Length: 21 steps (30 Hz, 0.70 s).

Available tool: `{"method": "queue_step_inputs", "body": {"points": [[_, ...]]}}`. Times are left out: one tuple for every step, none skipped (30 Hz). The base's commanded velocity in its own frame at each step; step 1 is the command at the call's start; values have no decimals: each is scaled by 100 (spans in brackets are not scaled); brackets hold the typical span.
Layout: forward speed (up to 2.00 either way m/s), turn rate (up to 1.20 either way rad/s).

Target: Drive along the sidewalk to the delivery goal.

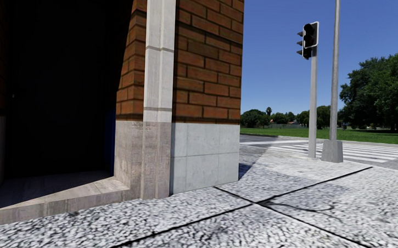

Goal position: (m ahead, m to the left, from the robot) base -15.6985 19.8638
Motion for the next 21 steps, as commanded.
{"method": "queue_step_inputs", "body": {"points": [[0, 0], [0, 0], [0, 0], [0, 0], [0, 0], [0, 0], [0, 0], [0, 0], [0, 0], [0, 13], [0, 30], [0, 30], [0, 54], [0, 73], [0, 87], [0, 87], [0, 96], [0, 104], [0, 112], [0, 114], [0, 115]]}}
